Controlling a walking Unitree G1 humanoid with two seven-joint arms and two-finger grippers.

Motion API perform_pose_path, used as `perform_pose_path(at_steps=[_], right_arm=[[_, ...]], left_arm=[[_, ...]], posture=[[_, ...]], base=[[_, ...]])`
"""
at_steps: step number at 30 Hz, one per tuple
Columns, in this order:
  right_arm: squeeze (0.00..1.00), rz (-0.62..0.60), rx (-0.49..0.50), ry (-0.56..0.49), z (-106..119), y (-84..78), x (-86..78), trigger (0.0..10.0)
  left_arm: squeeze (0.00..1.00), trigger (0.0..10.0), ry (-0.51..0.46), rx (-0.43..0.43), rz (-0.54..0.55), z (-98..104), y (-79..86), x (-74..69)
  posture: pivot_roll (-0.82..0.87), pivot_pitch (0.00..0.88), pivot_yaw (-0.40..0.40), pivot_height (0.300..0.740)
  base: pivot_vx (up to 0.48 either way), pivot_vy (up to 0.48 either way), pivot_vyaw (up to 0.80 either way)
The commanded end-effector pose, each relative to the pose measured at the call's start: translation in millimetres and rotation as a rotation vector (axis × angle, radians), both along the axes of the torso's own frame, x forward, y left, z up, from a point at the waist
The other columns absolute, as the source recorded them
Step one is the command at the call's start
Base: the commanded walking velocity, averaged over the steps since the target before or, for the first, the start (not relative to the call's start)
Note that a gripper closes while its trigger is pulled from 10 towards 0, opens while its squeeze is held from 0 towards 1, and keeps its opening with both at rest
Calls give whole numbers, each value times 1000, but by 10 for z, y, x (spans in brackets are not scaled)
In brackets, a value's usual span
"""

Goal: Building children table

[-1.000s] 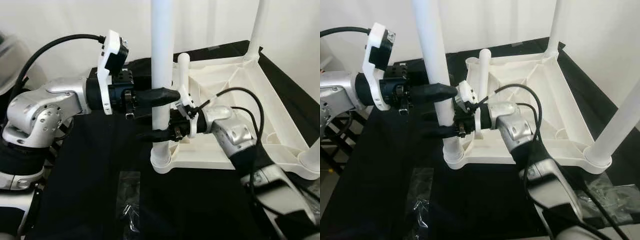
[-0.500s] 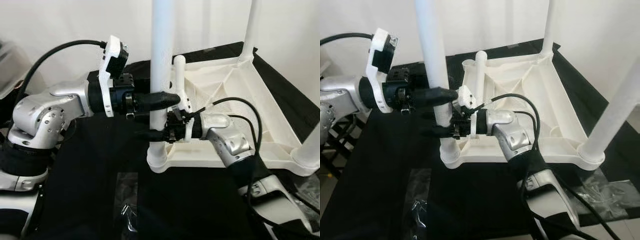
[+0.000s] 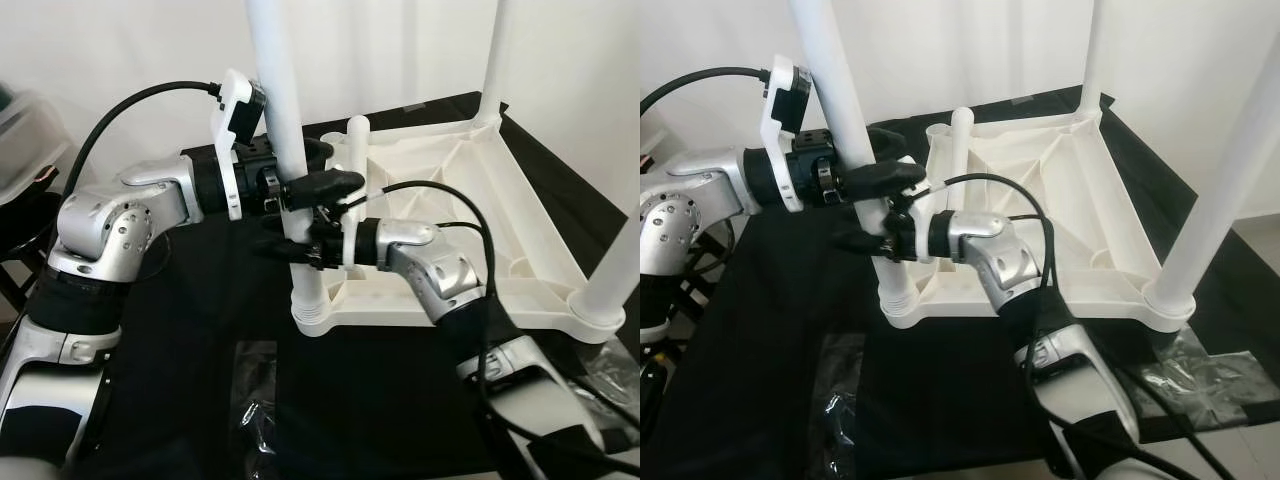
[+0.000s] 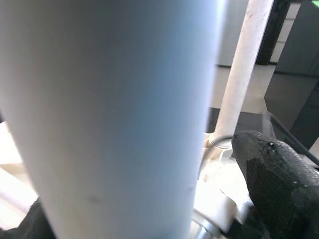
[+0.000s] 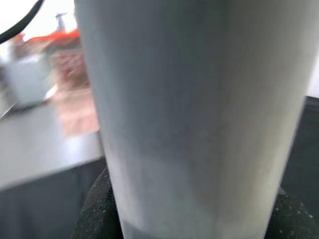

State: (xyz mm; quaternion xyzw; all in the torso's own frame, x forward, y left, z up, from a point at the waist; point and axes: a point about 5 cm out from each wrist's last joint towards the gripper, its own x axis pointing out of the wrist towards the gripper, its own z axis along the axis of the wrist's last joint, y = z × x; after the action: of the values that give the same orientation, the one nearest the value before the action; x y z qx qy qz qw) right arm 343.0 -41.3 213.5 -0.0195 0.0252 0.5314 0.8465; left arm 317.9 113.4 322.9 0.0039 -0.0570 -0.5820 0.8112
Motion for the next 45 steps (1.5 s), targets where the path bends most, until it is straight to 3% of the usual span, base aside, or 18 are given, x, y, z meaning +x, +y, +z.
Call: perform_pose_path(at_steps=[1, 3, 7, 14, 18, 23, 24, 27, 28, 29, 30, 31, 45], right_arm=[[0, -175, -54, 181, -340, -161, 59, 0], [0, -264, -64, 230, -535, -74, -129, 0], [0, -311, -49, 271, -615, 11, -292, 0], [0, -327, -31, 273, -534, 13, -286, 0], [0, -304, -25, 199, -363, -53, -199, 0], [0, -271, -22, 153, -277, -37, -224, 0], [0, -216, -38, 92, -225, -15, -250, 0], [0, -180, -58, 45, -193, -8, -262, 0], [0, -172, -72, 26, -183, -14, -261, 0], [0, -172, -72, 26, -183, -14, -261, 0], [0, -163, -83, 9, -168, -26, -252, 0], [0, -151, -90, -13, -139, -36, -239, 0], [0, -122, -89, -88, 45, -97, -121, 0]], left_arm=[[0, 10000, -27, 4, -69, 63, -86, -67], [0, 10000, -22, 7, -24, 53, -47, -21], [0, 10000, -20, -8, 14, 63, -14, 26], [0, 10000, -25, -28, 24, 94, 3, 40], [0, 10000, -39, -55, 20, 152, 11, 39], [0, 10000, -40, -59, 22, 154, 15, 41], [0, 10000, -41, -65, 26, 156, 24, 43], [0, 10000, -42, -70, 30, 163, 33, 48], [0, 8235, -41, -76, 31, 170, 37, 50], [0, 8235, -41, -76, 31, 170, 37, 50], [0, 824, -40, -79, 33, 176, 41, 52], [0, 0, -39, -82, 35, 180, 47, 52], [0, 0, -34, -105, 136, 208, 147, 120]], posture=[[-15, 85, 142, 740], [-19, 94, 145, 740], [-28, 96, 150, 740], [-33, 91, 148, 740], [-32, 89, 139, 740], [-32, 88, 139, 740], [-32, 88, 139, 740], [-31, 86, 137, 740], [-31, 86, 137, 740], [-31, 86, 137, 740], [-30, 86, 136, 740], [-30, 85, 136, 740], [-25, 81, 129, 740]], base=[[0, 0, 0], [0, 0, 0], [0, 0, 0], [0, 0, 0], [0, 0, 0], [0, 0, 0], [0, 0, 0], [0, 0, 0], [0, 0, 0], [0, 0, 0], [0, 0, 0], [0, 0, 0], [0, 0, 0]])
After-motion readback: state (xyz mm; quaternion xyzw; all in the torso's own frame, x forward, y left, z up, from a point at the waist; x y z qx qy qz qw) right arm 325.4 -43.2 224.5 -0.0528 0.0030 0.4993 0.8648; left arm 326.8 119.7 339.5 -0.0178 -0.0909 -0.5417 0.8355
